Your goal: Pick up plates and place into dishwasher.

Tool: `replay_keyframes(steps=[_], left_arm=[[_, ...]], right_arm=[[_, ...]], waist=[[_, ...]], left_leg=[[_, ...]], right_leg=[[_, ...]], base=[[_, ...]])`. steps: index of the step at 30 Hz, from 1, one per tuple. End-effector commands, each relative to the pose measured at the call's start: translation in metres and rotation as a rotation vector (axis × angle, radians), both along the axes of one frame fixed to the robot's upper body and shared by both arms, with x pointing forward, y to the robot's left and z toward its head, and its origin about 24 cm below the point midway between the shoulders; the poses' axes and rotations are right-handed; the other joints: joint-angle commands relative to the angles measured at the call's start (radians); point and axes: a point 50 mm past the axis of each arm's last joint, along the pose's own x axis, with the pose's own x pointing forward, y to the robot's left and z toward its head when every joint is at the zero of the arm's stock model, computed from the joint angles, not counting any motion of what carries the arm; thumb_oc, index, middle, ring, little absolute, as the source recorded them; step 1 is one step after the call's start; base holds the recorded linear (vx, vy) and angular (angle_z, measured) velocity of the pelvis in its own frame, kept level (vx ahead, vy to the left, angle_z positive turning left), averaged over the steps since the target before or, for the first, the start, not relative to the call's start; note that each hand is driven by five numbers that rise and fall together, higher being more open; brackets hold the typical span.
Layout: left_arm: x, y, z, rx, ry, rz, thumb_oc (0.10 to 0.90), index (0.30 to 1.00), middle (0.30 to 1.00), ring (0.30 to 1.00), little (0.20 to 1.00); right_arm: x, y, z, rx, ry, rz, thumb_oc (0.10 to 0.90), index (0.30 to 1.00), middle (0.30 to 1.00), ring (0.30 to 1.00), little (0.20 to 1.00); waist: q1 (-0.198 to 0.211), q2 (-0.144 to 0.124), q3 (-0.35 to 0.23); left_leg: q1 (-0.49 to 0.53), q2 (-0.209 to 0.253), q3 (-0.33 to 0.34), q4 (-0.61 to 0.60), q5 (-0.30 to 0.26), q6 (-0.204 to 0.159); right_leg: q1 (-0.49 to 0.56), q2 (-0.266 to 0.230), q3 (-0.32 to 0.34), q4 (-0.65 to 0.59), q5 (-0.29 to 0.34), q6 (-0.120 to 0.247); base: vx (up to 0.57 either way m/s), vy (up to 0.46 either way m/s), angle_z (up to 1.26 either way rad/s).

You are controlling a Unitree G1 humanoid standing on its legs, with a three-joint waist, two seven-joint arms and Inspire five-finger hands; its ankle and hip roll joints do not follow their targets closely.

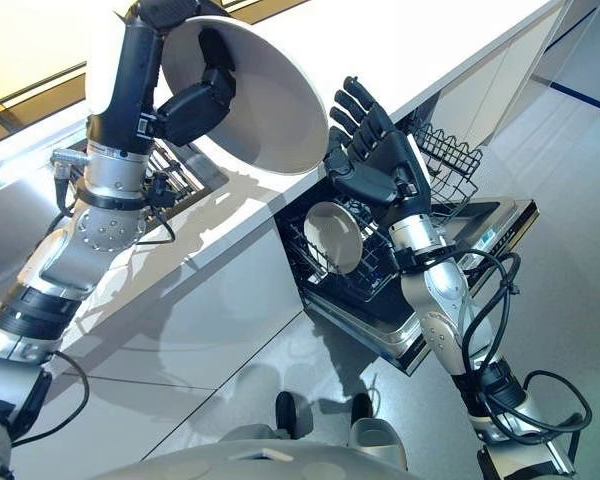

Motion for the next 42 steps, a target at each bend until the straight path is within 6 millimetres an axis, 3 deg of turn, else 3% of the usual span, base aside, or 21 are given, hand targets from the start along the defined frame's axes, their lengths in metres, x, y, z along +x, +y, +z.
replay_keyframes(steps=[1, 12, 21, 30, 42], left_arm=[[0.0, 0.001, 0.055, -0.031, -0.234, 0.008, 0.1, 0.3, 0.3, 0.3, 0.2], [-0.011, 0.015, 0.089, 0.029, -0.312, 0.063, 0.1, 0.3, 0.3, 0.3, 0.2], [-0.017, 0.006, 0.095, 0.041, -0.313, 0.025, 0.1, 0.3, 0.3, 0.3, 0.2], [-0.009, 0.008, 0.082, 0.03, -0.257, 0.049, 0.1, 0.3, 0.3, 0.3, 0.2], [0.015, 0.008, 0.029, -0.019, -0.112, 0.047, 0.1, 0.3, 0.3, 0.3, 0.2]], right_arm=[[-0.006, 0.025, 0.043, 0.06, -0.206, 0.141, 0.8, 0.9, 0.9, 0.9, 0.9], [-0.003, 0.013, 0.026, 0.001, -0.108, 0.11, 0.8, 0.9, 0.9, 0.9, 0.9], [-0.002, 0.013, 0.025, 0.004, -0.11, 0.1, 0.8, 0.9, 0.9, 0.9, 0.9], [-0.003, 0.015, 0.032, 0.068, -0.134, 0.124, 0.8, 0.9, 0.9, 0.9, 0.9], [-0.008, 0.031, 0.052, 0.21, -0.219, 0.23, 0.8, 0.9, 0.9, 0.9, 0.9]], waist=[[-0.003, -0.019, -0.147], [-0.005, -0.006, -0.154], [0.0, -0.006, -0.152], [0.001, -0.011, -0.151], [0.004, -0.022, -0.148]], left_leg=[[0.028, -0.017, -0.002, 0.002, -0.101, -0.045], [0.023, -0.019, -0.008, 0.002, -0.097, -0.044], [0.022, -0.023, -0.018, 0.002, -0.098, -0.042], [0.021, -0.023, -0.017, 0.002, -0.098, -0.041], [0.024, -0.021, -0.008, 0.002, -0.101, -0.038]], right_leg=[[0.018, -0.04, -0.039, 0.004, -0.013, 0.084], [0.015, -0.041, -0.038, 0.004, -0.014, 0.087], [0.016, -0.04, -0.04, 0.004, -0.017, 0.084], [0.014, -0.039, -0.038, 0.004, -0.016, 0.084], [0.014, -0.039, -0.032, 0.004, -0.014, 0.079]], base=[[0.0, 0.0, 0.0], [0.0, 0.0, 0.0], [0.0, 0.0, 0.0], [0.0, 0.0, 0.0], [0.0, 0.0, 0.0]])
